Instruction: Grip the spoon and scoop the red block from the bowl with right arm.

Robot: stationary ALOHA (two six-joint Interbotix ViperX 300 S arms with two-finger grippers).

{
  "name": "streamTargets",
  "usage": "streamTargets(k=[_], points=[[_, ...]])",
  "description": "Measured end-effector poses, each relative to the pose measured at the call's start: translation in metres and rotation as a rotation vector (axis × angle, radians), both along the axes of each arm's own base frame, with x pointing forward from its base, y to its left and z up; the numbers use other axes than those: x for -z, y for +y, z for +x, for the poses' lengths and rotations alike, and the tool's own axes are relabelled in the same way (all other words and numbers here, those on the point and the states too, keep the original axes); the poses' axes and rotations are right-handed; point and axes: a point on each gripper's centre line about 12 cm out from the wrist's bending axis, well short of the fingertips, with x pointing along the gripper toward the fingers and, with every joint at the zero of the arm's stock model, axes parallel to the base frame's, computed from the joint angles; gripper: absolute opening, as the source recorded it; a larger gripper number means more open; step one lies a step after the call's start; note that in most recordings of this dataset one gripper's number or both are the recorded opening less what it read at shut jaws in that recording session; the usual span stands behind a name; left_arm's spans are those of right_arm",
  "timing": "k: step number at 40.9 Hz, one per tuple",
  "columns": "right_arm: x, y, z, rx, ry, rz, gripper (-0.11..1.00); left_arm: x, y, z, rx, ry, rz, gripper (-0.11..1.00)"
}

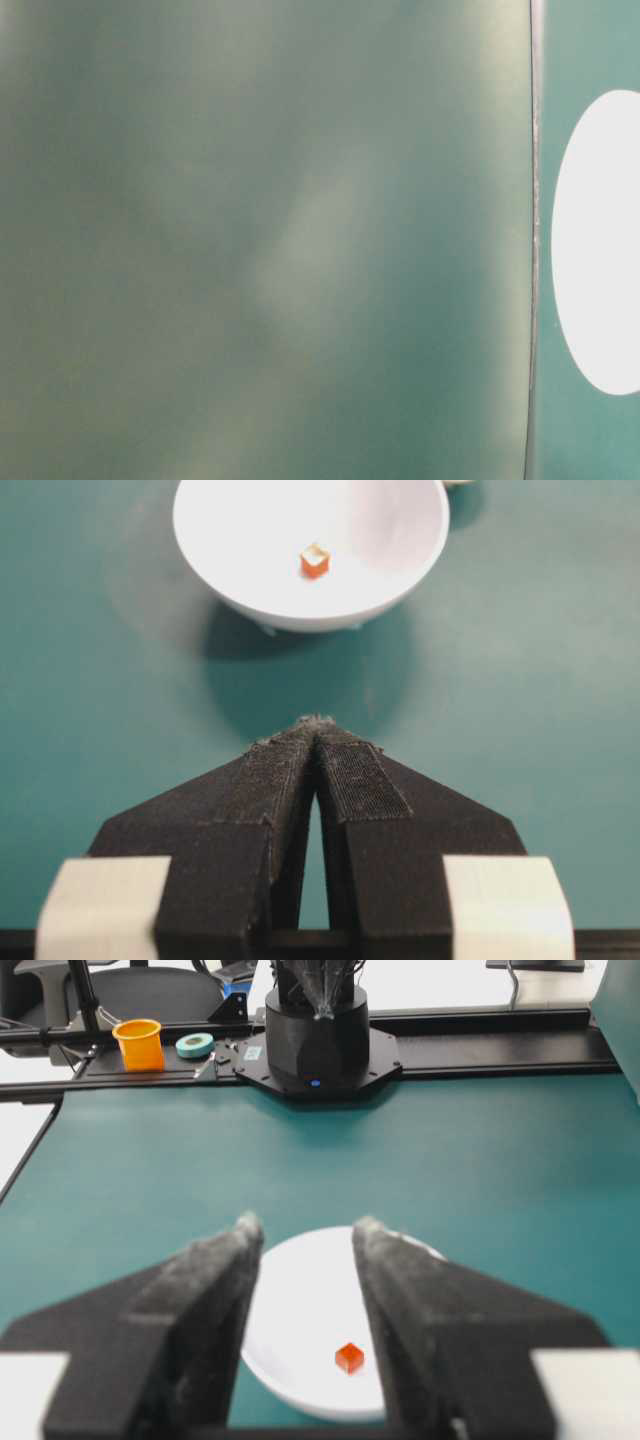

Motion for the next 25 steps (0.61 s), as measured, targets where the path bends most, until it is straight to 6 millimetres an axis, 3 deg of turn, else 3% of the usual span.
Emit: streamTargets(k=[25], points=[[0.072, 0.007, -0.016, -0.006, 0.055, 0.107, 0.49, 0.0, 0.002, 0.0, -0.011, 0.0, 0.0, 0.0]])
